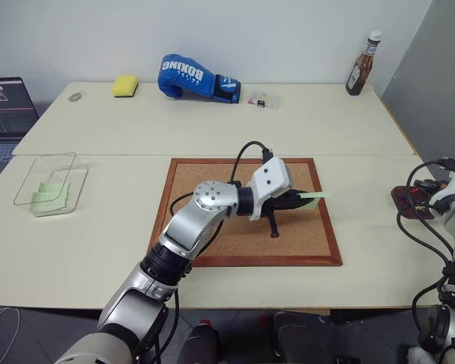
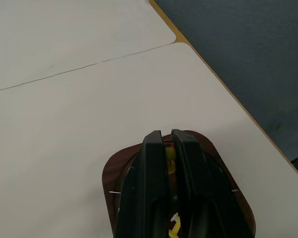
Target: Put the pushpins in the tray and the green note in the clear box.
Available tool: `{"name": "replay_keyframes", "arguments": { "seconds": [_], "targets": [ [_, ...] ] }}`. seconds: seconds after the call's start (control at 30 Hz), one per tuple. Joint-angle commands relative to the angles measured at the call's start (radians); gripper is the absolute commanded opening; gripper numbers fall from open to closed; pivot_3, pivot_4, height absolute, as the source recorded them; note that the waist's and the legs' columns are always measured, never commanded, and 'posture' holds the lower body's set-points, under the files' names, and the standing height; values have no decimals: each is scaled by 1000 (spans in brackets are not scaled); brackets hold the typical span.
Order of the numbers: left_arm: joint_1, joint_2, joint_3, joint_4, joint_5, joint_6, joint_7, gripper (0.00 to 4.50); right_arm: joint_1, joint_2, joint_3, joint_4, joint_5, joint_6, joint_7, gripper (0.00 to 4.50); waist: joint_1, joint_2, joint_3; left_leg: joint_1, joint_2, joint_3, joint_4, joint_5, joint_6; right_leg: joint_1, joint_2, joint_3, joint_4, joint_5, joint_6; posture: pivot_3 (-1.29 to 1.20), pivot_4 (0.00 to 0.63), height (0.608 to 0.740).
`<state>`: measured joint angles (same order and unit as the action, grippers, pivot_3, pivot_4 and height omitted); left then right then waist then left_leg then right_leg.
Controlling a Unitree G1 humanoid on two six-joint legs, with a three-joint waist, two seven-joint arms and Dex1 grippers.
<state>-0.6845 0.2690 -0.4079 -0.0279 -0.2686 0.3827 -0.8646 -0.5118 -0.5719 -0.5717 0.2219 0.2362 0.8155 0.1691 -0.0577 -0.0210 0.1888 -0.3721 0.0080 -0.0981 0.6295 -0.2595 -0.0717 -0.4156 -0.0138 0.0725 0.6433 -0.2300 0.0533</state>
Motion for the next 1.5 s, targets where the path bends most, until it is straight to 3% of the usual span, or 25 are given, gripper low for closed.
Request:
{"name": "replay_keyframes", "arguments": {
  "seconds": [0.03,0.07,0.13,0.57,0.67,1.17,1.5],
  "targets": [
    [3,-9,13,-15,8,-17,-12,43,-18,-18,-29,-18,34,14,-13,0,0,0,0,0,0,0,0,0,0,0,0,0,0,0,0,0,150,740],
    [5,-8,13,-15,11,-17,-14,43,-18,-18,-36,-17,39,23,-25,0,0,0,0,0,0,0,0,0,0,0,0,0,0,0,0,0,150,740],
    [8,-8,14,-20,12,-12,-16,0,-16,-18,-43,-15,51,34,-33,616,1,0,0,-1,0,0,0,0,0,0,0,0,0,0,0,0,150,740],
    [16,-17,14,-35,19,0,-23,0,16,-21,-51,-22,74,43,-76,3577,1,0,0,-1,0,-1,0,0,0,0,0,0,0,0,0,0,150,740],
    [14,-18,16,-34,18,2,-24,0,22,-26,-49,-22,70,39,-82,4476,1,0,0,-1,0,0,0,0,0,0,0,0,0,0,0,0,150,740],
    [14,-22,25,-40,10,25,-25,0,36,-63,95,106,-27,-188,-40,4493,0,1,0,0,0,0,0,0,0,0,0,0,0,0,0,0,150,740],
    [16,-17,33,-43,14,31,-20,0,120,-157,310,154,-216,-467,44,4493,-1,1,0,0,0,0,0,0,0,0,0,0,1,0,0,0,150,740]
  ]
}}
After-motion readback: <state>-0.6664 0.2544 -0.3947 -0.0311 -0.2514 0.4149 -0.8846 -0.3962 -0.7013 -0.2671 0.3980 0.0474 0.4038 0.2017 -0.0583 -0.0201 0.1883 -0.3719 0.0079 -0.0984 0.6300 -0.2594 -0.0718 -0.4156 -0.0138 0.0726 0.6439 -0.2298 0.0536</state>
